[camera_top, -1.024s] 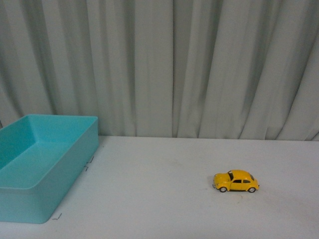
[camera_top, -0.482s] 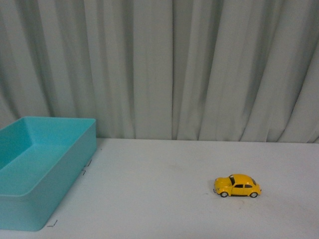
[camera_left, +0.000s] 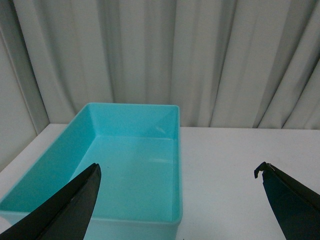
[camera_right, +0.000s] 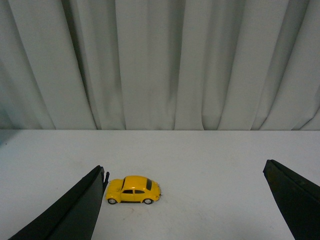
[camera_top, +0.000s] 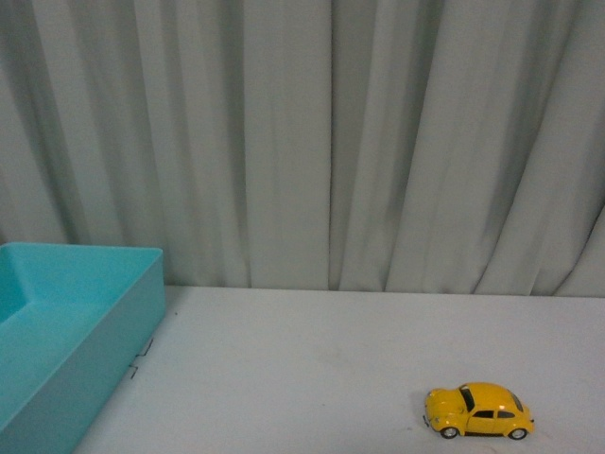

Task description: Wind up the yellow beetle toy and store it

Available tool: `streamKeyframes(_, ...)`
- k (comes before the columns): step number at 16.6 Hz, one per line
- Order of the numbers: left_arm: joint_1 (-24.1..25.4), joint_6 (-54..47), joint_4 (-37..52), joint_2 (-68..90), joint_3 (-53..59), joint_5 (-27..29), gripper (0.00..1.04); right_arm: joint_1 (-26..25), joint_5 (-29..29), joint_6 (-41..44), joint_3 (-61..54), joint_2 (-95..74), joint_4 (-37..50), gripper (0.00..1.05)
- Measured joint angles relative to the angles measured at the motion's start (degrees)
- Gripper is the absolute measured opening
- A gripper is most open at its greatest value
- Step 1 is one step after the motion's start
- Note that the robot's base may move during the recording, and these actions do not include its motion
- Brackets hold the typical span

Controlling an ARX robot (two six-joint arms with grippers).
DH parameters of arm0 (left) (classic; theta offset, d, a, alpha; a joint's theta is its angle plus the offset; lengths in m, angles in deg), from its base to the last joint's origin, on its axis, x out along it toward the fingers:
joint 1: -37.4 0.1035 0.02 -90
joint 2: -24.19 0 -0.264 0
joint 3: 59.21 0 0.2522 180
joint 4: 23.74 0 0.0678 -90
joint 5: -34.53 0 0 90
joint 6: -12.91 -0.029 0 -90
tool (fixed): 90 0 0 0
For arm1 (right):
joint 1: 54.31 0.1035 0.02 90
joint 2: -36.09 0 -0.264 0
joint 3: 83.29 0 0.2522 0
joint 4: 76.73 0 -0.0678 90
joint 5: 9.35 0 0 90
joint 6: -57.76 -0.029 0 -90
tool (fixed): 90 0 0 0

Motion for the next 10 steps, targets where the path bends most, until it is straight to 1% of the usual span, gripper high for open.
streamKeyframes(10, 0.0, 0.0, 0.0, 0.0, 0.0, 0.0, 0.98, 0.0, 0.0, 0.0, 0.0, 0.0, 0.0, 0.98)
